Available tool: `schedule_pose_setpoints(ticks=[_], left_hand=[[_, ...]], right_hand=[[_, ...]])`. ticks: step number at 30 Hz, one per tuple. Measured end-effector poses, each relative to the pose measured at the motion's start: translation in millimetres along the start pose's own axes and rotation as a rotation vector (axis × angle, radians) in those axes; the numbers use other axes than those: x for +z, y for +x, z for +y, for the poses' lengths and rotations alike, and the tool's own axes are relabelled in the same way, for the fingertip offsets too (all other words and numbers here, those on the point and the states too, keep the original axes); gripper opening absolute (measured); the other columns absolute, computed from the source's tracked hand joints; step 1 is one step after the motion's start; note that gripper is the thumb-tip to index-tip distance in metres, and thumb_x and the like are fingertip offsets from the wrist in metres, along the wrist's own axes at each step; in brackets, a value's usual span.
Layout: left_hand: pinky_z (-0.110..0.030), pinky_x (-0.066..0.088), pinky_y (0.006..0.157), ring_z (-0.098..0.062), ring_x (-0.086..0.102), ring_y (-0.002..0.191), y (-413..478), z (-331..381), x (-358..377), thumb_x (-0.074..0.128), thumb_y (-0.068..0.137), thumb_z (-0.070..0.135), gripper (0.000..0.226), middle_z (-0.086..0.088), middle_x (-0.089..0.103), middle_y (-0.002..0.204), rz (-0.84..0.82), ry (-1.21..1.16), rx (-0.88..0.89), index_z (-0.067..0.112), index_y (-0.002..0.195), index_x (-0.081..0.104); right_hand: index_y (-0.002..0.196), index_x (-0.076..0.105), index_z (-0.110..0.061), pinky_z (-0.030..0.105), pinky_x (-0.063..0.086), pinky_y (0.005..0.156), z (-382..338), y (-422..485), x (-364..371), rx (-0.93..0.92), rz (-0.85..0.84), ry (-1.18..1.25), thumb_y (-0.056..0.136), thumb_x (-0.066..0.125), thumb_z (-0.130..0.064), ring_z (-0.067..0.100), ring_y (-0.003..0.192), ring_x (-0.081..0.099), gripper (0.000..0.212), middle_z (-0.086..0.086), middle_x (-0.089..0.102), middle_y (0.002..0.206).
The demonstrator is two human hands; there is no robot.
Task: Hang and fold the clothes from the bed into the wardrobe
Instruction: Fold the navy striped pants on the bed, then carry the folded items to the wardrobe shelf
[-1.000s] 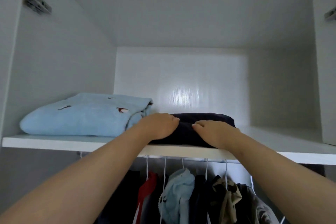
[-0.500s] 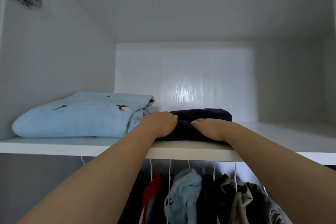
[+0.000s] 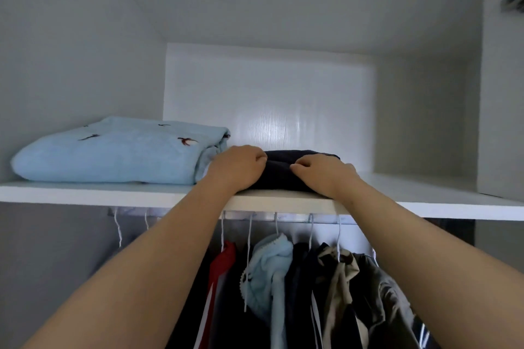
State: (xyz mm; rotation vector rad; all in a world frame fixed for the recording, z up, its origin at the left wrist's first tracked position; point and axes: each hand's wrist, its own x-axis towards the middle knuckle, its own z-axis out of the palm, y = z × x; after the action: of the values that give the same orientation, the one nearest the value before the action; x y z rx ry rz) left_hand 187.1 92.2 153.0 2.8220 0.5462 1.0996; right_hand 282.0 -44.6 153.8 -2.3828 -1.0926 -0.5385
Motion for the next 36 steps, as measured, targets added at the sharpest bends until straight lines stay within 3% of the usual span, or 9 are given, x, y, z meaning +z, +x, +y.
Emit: schedule_pose_setpoints(ticks=[4,11,15,18,22,24,27,33,36], left_hand=[[-0.027,0.040,0.075,-0.011,0.054,0.092,-22,4,-8,0.039,0.095,0.029,0.030,0.005,0.064,0.114,0.124,-0.147,0.062,0.028,0.116,0.061],[-0.031,0.032,0.067,-0.017,0.055,0.068,-82,24,11,0.036,0.094,0.030,0.029,0.005,0.065,0.074,0.383,0.019,0.141,0.028,0.097,0.064],[-0.033,0.018,0.102,-0.018,0.053,0.108,-111,32,26,0.048,0.090,0.029,0.027,0.008,0.065,0.107,0.401,-0.126,0.194,0.027,0.112,0.063],[-0.025,0.019,0.103,-0.019,0.049,0.119,-127,43,32,0.057,0.087,0.020,0.022,0.004,0.065,0.111,0.411,-0.500,0.228,0.019,0.107,0.068],[0.002,0.033,0.073,0.002,0.053,0.083,-164,81,52,0.057,0.088,0.018,0.018,0.026,0.058,0.084,0.051,-1.014,0.222,0.032,0.094,0.066],[-0.003,0.039,0.073,0.005,0.056,0.078,-190,102,64,0.057,0.088,0.019,0.020,0.027,0.060,0.080,-0.139,-1.122,0.231,0.038,0.089,0.064],[0.001,0.040,0.074,0.012,0.057,0.084,-231,142,74,0.058,0.088,0.017,0.020,0.026,0.063,0.086,-0.348,-1.260,0.253,0.036,0.086,0.065],[-0.025,0.048,0.082,-0.011,0.064,0.090,-347,235,69,0.058,0.087,0.019,0.023,0.011,0.069,0.085,-0.731,-1.365,0.285,0.038,0.076,0.063],[-0.028,0.049,0.079,-0.009,0.065,0.088,-420,277,52,0.057,0.088,0.020,0.021,0.013,0.069,0.081,-0.925,-1.397,0.332,0.037,0.076,0.064]], right_hand=[[0.096,0.064,-0.030,0.032,0.030,0.080,-9,-39,11,0.008,0.262,0.032,0.090,0.036,-0.033,0.021,0.085,0.054,0.029,-0.005,0.063,0.083],[0.114,0.061,-0.032,0.033,0.015,0.109,-12,-96,30,0.060,0.390,0.069,0.094,0.039,-0.035,0.013,0.127,0.036,0.029,-0.014,0.058,0.122],[0.126,0.053,-0.030,0.039,0.030,0.108,-11,-135,33,0.127,0.399,0.304,0.092,0.045,-0.032,0.010,0.129,0.038,0.035,-0.013,0.049,0.135],[0.130,0.050,-0.032,0.038,0.033,0.108,-8,-169,33,0.283,0.384,0.467,0.092,0.045,-0.031,0.012,0.124,0.046,0.039,-0.009,0.053,0.133],[0.126,0.056,-0.027,0.017,0.038,0.096,8,-232,30,0.435,0.449,0.471,0.091,0.051,-0.024,0.007,0.114,0.053,0.035,-0.013,0.060,0.118],[0.123,0.059,-0.026,0.007,0.037,0.083,17,-271,25,0.526,0.494,0.499,0.092,0.052,-0.022,0.002,0.102,0.054,0.032,-0.017,0.059,0.106],[0.113,0.060,-0.032,0.015,0.038,0.084,29,-333,14,0.660,0.568,0.527,0.092,0.051,-0.021,0.004,0.099,0.055,0.025,-0.008,0.060,0.116],[0.100,0.057,-0.040,0.003,0.036,0.067,33,-489,-17,0.947,0.757,0.491,0.091,0.052,-0.023,-0.011,0.090,0.053,0.020,-0.015,0.061,0.106],[0.098,0.059,-0.037,0.014,0.038,0.075,20,-577,-33,1.119,0.855,0.455,0.090,0.052,-0.020,0.002,0.094,0.057,0.020,-0.012,0.062,0.104]])
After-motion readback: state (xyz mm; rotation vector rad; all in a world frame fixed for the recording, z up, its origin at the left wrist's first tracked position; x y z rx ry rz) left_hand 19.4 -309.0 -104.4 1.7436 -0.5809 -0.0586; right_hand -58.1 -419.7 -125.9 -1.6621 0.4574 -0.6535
